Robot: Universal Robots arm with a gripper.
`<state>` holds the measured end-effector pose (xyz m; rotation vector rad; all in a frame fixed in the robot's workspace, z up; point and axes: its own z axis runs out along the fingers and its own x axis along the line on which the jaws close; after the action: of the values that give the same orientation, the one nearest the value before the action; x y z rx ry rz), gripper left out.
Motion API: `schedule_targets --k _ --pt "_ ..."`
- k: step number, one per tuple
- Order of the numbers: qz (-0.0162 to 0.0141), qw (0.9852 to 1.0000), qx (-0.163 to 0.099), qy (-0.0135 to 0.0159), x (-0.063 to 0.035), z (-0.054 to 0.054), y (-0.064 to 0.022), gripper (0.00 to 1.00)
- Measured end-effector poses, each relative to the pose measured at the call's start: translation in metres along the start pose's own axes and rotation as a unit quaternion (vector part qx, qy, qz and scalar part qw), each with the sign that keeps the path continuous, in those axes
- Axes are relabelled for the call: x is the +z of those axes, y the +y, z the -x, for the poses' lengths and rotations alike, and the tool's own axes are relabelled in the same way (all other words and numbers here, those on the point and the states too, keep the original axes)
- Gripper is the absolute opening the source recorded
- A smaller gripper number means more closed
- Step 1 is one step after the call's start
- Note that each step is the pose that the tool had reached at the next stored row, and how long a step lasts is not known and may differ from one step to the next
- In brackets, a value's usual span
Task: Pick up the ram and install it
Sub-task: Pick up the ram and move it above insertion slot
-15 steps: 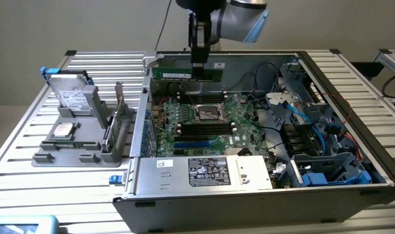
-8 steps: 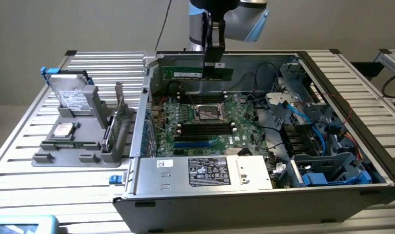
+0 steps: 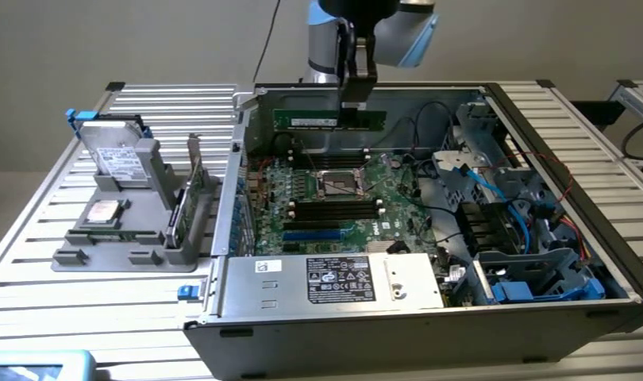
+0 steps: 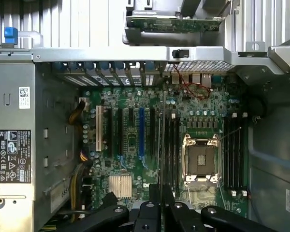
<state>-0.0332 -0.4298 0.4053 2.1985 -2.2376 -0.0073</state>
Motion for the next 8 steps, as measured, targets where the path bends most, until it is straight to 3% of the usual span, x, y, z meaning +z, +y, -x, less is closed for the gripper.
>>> schedule_targets --k 6,8 --pt "-0.001 1.0 -0.001 0.0 0.0049 0.012 -0.015 0.14" --pt "-0.004 1.0 -0.004 0.0 0.0059 0.015 -0.0155 0.14"
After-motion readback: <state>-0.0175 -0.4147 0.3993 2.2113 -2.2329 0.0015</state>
